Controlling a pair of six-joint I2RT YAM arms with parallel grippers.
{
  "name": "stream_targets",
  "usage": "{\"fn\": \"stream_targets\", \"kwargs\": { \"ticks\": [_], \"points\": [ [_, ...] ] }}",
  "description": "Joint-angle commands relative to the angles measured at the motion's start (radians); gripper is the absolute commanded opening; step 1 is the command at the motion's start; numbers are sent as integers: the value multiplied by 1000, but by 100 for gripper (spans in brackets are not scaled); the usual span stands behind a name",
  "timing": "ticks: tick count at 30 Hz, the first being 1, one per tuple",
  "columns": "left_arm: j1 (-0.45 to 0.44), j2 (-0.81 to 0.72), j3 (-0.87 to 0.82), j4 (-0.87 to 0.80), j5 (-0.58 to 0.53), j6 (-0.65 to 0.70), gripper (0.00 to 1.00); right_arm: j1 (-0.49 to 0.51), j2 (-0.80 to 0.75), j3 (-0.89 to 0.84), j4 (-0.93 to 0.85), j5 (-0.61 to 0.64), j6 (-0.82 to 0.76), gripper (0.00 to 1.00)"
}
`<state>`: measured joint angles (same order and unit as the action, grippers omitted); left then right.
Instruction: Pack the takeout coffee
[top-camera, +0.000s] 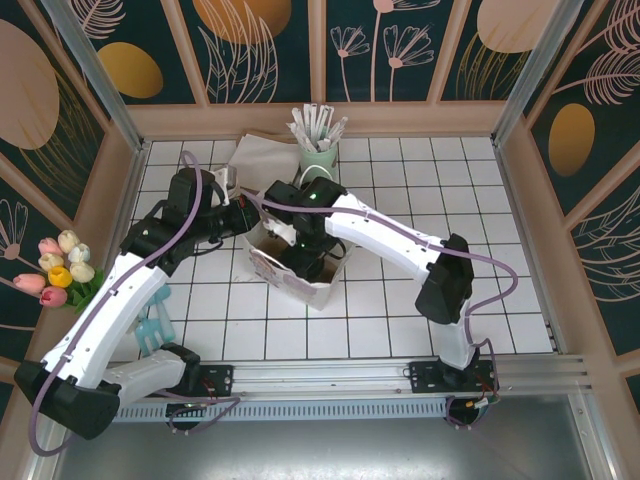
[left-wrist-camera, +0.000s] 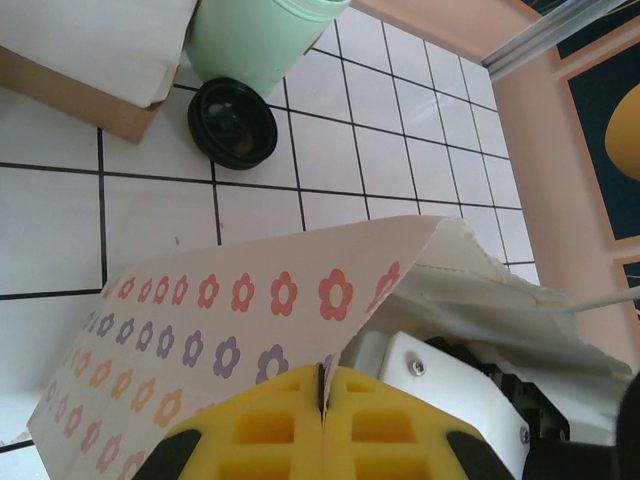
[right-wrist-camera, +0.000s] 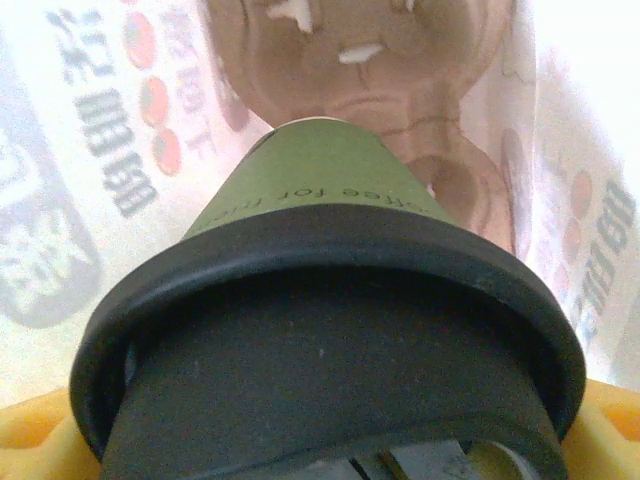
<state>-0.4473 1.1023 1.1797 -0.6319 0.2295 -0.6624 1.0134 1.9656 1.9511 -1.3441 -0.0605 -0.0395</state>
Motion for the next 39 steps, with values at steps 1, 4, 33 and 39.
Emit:
{"fn": "stream_targets", "kwargs": {
  "ticks": [1,4,33,39],
  "points": [
    [-7,1,2,6,-37,7,0,-1,-42,-48,-30,1,10,65],
    [-6,-7,-6,-9,-62,3,0,-6,-56,-51,-29,3,21,64],
    [-6,-31,-43,-51,-216,-9,0,-12,34,-45,-29,2,48,62],
    [-4,-33,-57,-36,-211,-8,0,-11,13,-41,-29,6,50,62]
  ]
}}
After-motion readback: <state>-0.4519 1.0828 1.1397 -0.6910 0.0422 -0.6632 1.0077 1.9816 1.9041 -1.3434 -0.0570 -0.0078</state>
